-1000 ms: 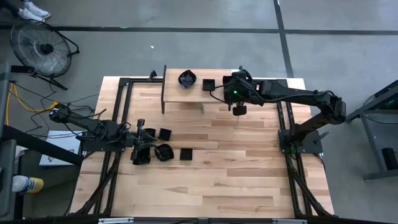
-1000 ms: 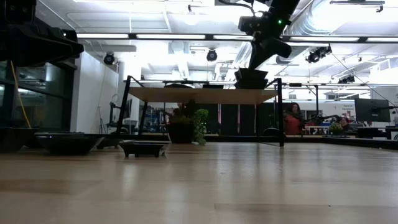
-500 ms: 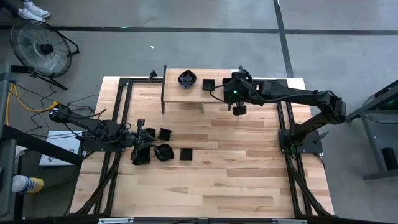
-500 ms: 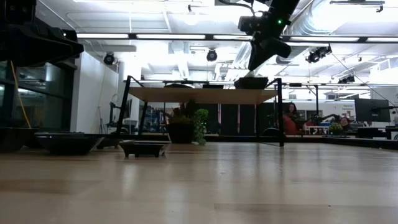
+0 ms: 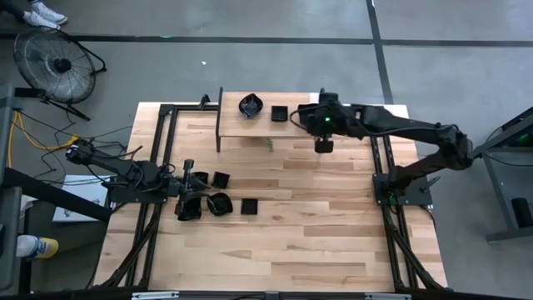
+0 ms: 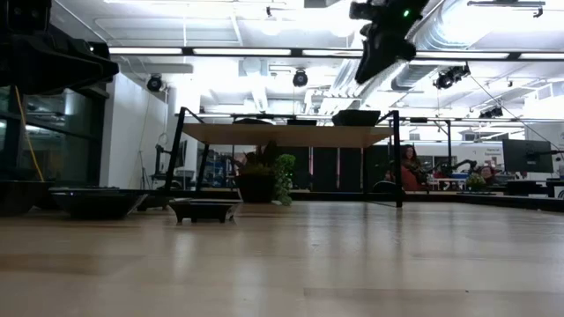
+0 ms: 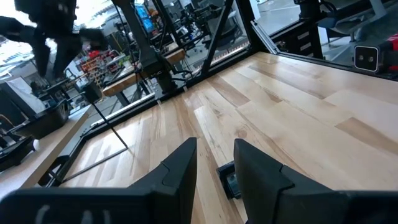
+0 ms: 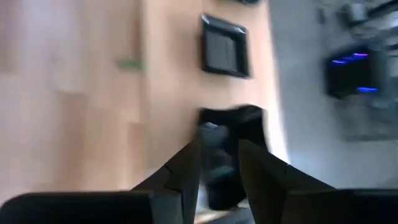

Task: Pick & Place Mini shaped plates
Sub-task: Stack the leaf shaped plate on top of the other leaf shaped plate on the shelf

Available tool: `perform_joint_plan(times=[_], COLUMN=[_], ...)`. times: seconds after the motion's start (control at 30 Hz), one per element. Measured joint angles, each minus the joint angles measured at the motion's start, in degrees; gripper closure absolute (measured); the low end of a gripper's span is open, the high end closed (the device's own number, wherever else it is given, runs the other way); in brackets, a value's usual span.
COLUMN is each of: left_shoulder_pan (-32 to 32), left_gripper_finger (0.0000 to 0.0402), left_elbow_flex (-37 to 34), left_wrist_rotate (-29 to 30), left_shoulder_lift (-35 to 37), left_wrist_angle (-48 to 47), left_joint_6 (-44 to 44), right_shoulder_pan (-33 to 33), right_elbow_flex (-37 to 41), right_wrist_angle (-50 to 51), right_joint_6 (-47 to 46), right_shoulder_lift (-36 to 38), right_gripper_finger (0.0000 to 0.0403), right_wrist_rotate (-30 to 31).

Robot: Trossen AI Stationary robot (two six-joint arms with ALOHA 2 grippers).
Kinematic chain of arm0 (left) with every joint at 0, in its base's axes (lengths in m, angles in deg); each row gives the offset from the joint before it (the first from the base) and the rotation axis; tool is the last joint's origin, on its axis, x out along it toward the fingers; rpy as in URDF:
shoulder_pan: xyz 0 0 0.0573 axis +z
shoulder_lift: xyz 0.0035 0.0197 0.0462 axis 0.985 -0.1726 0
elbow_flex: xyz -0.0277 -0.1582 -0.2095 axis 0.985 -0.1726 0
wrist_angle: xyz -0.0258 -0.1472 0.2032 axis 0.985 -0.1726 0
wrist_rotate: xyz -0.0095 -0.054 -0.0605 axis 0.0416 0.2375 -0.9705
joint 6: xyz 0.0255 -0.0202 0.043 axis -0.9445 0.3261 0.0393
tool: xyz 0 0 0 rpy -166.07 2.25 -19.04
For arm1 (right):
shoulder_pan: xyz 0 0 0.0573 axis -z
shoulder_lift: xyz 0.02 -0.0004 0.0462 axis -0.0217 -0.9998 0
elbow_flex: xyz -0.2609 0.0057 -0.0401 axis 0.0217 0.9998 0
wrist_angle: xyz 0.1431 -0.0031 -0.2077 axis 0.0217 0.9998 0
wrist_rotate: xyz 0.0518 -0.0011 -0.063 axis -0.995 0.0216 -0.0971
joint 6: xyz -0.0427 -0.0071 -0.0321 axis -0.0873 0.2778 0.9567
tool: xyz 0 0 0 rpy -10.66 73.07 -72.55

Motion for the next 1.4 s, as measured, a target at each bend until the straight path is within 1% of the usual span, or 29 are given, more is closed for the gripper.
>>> perform_joint_plan(times=[0.1, 0.23, 0.3, 0.37, 0.43, 0.5, 0.63, 0.77, 0.9, 1.0, 1.13, 1.23, 1.33, 1.4], left_shoulder_pan=[0.00, 0.00, 0.00, 0.00, 0.00, 0.00, 0.00, 0.00, 0.00, 0.00, 0.00, 0.00, 0.00, 0.00], left_gripper_finger=[0.0299, 0.0299, 0.0299, 0.0299, 0.0299, 0.0299, 0.0299, 0.0299, 0.0299, 0.0299, 0.0299, 0.0299, 0.0299, 0.0299], left_elbow_flex=[0.00, 0.00, 0.00, 0.00, 0.00, 0.00, 0.00, 0.00, 0.00, 0.00, 0.00, 0.00, 0.00, 0.00], left_wrist_rotate=[0.00, 0.00, 0.00, 0.00, 0.00, 0.00, 0.00, 0.00, 0.00, 0.00, 0.00, 0.00, 0.00, 0.00], left_shoulder_lift=[0.01, 0.01, 0.00, -0.01, 0.00, 0.01, 0.00, 0.01, 0.01, 0.00, 0.01, 0.01, 0.01, 0.01], left_wrist_angle=[0.00, 0.00, 0.00, 0.00, 0.00, 0.00, 0.00, 0.00, 0.00, 0.00, 0.00, 0.00, 0.00, 0.00], left_joint_6=[0.00, 0.00, 0.00, 0.00, 0.00, 0.00, 0.00, 0.00, 0.00, 0.00, 0.00, 0.00, 0.00, 0.00], right_shoulder_pan=[1.17, 1.92, 1.81, 1.40, 0.79, 0.11, -1.48, -3.36, -5.39, -7.66, -11.98, -14.53, -15.58, -15.53], right_elbow_flex=[0.78, 5.81, 10.54, 16.90, 24.03, 30.98, 42.32, 51.62, 59.64, 64.15, 68.52, 70.27, 70.86, 70.97], right_wrist_angle=[0.86, -1.24, -5.66, -12.47, -20.86, -28.85, -44.20, -54.58, -64.65, -71.13, -74.38, -75.81, -75.33, -72.21], right_joint_6=[-4.08, -6.51, -8.33, -10.64, -13.07, -16.17, -22.18, -23.75, -27.34, -29.86, -31.20, -30.34, -30.32, -29.89], right_shoulder_lift=[3.52, 9.28, 12.73, 16.74, 20.61, 24.23, 30.33, 35.16, 38.89, 41.06, 43.45, 46.03, 49.43, 52.17], right_gripper_finger=[0.0315, 0.0348, 0.0368, 0.0390, 0.0399, 0.0395, 0.0398, 0.0399, 0.0401, 0.0401, 0.0402, 0.0402, 0.0402, 0.0402], right_wrist_rotate=[-10.64, -23.27, -28.29, -32.73, -35.38, -35.62, -32.63, -32.70, -31.22, -30.20, -25.59, -25.01, -24.79, -24.85])
